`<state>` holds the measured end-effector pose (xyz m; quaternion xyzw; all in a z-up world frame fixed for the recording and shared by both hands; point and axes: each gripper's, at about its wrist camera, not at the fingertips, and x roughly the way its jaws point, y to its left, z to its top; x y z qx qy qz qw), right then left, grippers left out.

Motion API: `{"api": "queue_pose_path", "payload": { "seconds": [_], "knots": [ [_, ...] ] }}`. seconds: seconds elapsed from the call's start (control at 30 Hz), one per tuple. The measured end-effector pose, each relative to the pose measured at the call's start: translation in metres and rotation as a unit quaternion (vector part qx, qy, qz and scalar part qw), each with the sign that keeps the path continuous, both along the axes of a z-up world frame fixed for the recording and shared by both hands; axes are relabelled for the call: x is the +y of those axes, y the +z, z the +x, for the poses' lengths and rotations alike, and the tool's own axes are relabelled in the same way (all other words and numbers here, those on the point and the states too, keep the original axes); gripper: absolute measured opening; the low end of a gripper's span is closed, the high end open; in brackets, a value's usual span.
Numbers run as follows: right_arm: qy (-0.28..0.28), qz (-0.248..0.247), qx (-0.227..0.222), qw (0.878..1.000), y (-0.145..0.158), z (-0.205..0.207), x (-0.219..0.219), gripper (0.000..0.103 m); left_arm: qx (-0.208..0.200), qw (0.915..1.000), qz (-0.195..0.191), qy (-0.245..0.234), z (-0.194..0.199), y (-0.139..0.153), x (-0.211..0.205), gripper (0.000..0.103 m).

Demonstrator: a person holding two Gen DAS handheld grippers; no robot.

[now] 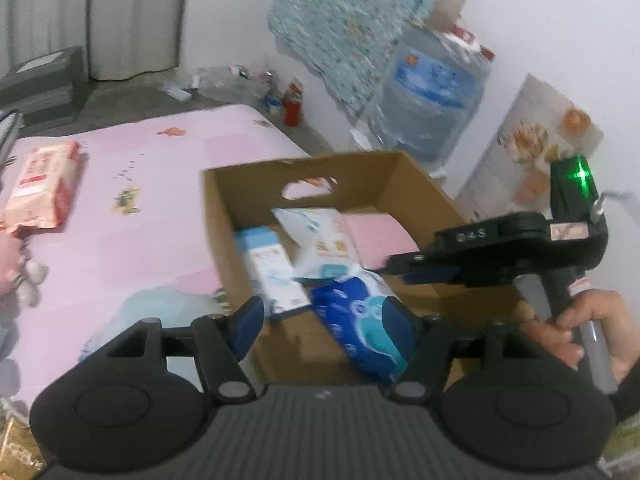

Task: Organize soft objects
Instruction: 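Carry the ZONSEN pack into the cardboard box and release it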

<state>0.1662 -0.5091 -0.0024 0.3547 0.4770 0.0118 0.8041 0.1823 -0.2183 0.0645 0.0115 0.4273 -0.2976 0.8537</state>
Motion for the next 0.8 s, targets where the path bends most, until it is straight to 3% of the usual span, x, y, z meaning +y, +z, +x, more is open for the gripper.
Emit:
{"api": "queue_pose_path", "payload": {
  "seconds": [0.2,0.33,0.5,0.8],
  "knots": [
    [0.008,-0.083,0.042,0.996,-0.025,0.023,-0.01,0.032,-0.008,0.9994,-0.017,0.03,-0.006,0.002,0.048,0.069],
    [0.021,-0.058,0.074,0.995,-0.054,0.027,-0.003,0.034,-0.003,0.9983,-0.022,0.054,-0.013,-0.007,0.082,0.069],
    [0.028,-0.073,0.081,0.994,-0.053,0.025,0.022,0.035,0.0,0.9949,-0.032,0.096,-0.019,-0.017,0.12,0.069],
    [0.054,-0.099,0.065,0.991,-0.047,0.009,0.042,0.033,0.015,0.9925,-0.045,0.113,-0.023,-0.031,0.147,0.069]
  ]
}}
